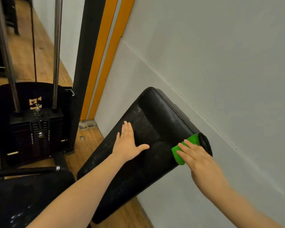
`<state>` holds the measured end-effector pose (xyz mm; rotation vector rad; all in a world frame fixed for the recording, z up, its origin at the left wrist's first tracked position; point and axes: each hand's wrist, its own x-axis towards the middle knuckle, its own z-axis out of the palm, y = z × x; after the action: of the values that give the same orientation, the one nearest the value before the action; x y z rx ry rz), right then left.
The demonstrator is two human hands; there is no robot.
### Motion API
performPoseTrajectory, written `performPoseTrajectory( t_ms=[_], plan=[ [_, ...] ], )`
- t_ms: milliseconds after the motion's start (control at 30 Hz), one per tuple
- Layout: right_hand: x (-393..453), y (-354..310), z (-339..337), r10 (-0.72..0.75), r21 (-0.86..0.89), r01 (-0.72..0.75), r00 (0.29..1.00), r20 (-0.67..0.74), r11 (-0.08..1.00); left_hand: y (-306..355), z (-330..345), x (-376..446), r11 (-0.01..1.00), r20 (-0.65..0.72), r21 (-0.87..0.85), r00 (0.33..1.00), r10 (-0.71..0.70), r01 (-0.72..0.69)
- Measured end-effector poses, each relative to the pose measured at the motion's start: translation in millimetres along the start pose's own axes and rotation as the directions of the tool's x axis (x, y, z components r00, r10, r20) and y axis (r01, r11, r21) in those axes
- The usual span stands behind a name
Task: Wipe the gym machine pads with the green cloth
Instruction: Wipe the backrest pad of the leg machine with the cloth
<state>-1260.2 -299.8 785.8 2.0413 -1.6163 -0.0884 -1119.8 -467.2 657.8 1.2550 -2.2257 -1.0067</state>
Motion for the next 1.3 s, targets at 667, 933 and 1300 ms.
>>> performPoseTrajectory(
  t_ms=[667,933,1300],
  plan=[
    [10.5,6.2,2.6,0.192,0.053,-0.186,0.972,-0.138,0.981,9.2,-0.7,-1.5,0.992,0.015,0.102,0.997,0.073,-0.074],
    [-20.1,-17.0,37.8,0.129,0.013,-0.129,0.983,-0.127,0.992,9.0,0.7,-1.5,0.992,0.006,0.094,0.997,0.079,-0.079],
    [-29.4,-6.4,41.1,0.076,0.073,-0.069,0.992,-0.099,0.995,9.1,2.1,-2.3,0.992,0.020,0.097,0.996,0.082,-0.083]
  ],
)
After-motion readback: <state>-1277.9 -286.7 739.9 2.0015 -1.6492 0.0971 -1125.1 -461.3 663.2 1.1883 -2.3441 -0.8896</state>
